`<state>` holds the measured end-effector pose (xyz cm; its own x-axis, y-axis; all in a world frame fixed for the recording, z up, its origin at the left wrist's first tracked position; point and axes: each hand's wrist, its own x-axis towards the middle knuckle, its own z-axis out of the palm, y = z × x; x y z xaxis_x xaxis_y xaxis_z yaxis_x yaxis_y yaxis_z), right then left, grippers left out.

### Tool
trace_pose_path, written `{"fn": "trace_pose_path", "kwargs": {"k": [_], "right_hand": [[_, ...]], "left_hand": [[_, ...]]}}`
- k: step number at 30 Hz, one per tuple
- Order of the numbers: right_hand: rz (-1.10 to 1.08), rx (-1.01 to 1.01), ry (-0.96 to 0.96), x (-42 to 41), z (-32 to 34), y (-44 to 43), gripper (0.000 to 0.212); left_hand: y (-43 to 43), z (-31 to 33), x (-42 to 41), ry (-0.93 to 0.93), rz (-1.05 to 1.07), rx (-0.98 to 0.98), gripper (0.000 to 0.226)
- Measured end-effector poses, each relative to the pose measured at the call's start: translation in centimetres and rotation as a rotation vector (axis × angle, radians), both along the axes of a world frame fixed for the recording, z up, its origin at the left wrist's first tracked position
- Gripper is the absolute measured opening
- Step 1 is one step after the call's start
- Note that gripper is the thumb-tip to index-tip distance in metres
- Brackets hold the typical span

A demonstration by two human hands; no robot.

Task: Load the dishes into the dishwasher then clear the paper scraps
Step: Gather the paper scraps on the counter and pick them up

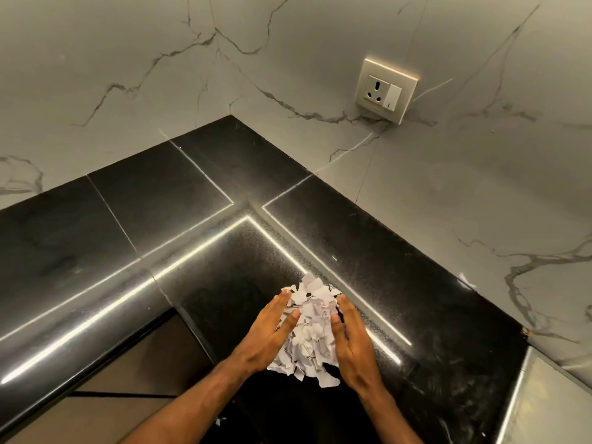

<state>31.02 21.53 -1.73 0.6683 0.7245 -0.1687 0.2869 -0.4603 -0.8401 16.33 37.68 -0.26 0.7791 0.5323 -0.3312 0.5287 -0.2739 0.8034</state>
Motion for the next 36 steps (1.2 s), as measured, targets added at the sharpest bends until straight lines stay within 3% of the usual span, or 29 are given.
{"fn": "trace_pose_path", "kwargs": {"k": [3, 6, 10, 19, 25, 32, 36], "right_hand": [[-0.010, -0.012, -0.027, 1.4, 0.9, 1.4, 0.069], [0.183, -0.127, -0.045, 2.0, 1.6, 1.9, 0.065], [0.255, -0.176, -0.080, 1.7, 3.2, 0.6, 0.087], [0.380, -0.314, -0.163, -1.9, 4.1, -3.9, 0.106], [0.323, -0.351, -0.288, -2.2, 3.9, -2.7, 0.118], [0.420, -0.342, -0.320, -1.9, 4.1, -1.0, 0.085], [0.403, -0.353, -0.338, -2.0, 3.4, -0.5, 0.081]], "left_hand": [[-0.6, 0.7, -1.4, 0.021, 0.022, 0.042, 0.092], [-1.2, 0.8, -3.0, 0.065, 0.026, 0.157, 0.090], [-2.0, 1.6, -5.0, 0.098, -0.015, 0.309, 0.099], [-2.6, 1.9, -4.7, 0.202, -0.206, 0.233, 0.097], [-2.9, 3.0, -2.6, 0.255, -0.289, 0.254, 0.106], [-3.0, 2.6, -1.1, 0.273, -0.332, 0.332, 0.100], [-2.8, 2.0, -0.7, 0.306, -0.329, 0.383, 0.089]]}}
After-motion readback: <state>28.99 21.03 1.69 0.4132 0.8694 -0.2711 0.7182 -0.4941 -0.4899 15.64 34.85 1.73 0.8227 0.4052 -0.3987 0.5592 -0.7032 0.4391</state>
